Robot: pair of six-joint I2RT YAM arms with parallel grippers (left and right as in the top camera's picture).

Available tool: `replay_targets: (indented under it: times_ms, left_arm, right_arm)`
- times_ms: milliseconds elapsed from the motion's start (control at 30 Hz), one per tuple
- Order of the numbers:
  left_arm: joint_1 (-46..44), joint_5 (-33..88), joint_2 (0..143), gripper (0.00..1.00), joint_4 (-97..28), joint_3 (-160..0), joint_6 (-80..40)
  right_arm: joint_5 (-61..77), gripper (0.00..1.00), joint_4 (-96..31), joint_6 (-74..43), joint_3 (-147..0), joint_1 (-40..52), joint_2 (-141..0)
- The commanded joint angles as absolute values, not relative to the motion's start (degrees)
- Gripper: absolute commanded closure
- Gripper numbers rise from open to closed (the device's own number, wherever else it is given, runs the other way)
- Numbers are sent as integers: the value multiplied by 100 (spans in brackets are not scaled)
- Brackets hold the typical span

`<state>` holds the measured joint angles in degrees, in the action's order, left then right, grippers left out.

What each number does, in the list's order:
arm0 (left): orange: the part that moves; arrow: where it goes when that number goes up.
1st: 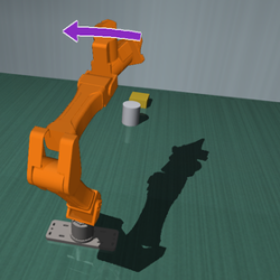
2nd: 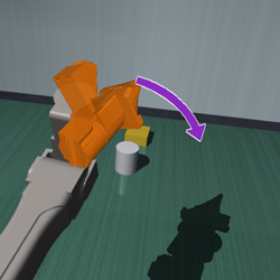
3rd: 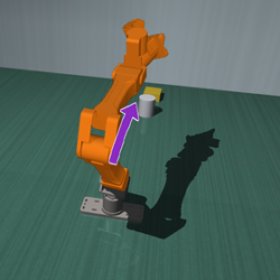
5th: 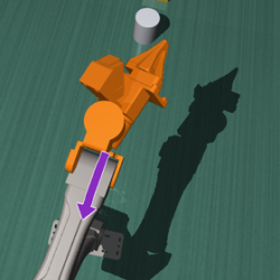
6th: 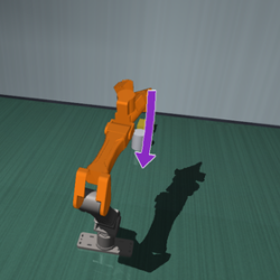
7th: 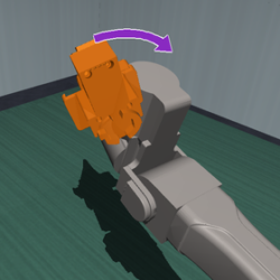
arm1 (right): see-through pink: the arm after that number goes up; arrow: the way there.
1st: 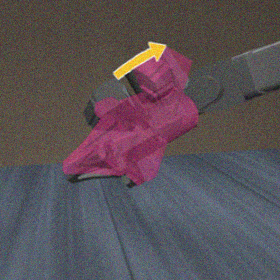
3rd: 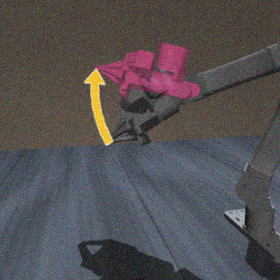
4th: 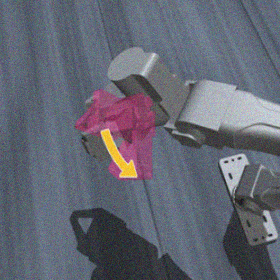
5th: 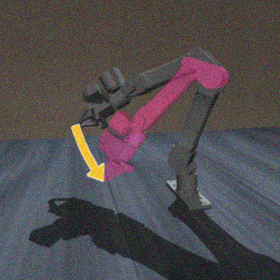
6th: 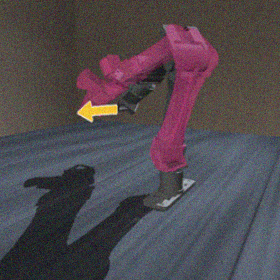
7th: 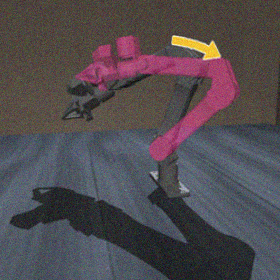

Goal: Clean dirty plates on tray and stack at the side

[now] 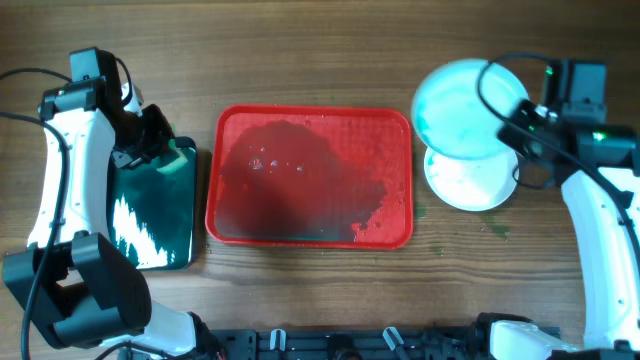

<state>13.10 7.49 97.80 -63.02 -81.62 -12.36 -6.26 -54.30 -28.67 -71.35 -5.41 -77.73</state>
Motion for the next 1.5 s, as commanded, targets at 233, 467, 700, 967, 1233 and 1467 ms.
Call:
replay_targets:
  times_ms: [233, 467, 700, 967, 1233, 1467]
  left_arm:
    - [1326, 740, 9719, 96, -6313, -8208, -1291]
    - [1326, 528, 9719, 96, -6331, -8208, -1293]
    - [1380, -698, 9719, 96, -6834, -7870, -2152]
    - [1577, -718, 9719, 93, -5087, -6217, -2281]
    - [1577, -716, 9640, 51, -4980, -6261, -2281]
    - [1551, -714, 8532, 0, -6184, -7605, -2279]
  right_arm:
    - [-1107, 96, -4171, -3319, -4886, -1247, -7878]
    - [268, 13, -3785, -2307, -4969, -1245, -8066]
    - [1343, 0, -3983, -1503, -5690, -687, -8066]
    - [1341, 0, -4045, -1498, -5690, -493, -8066]
    - [1225, 1, -4364, -1485, -5944, -493, -7664]
    - [794, 1, -5686, -1017, -6949, -493, -6436]
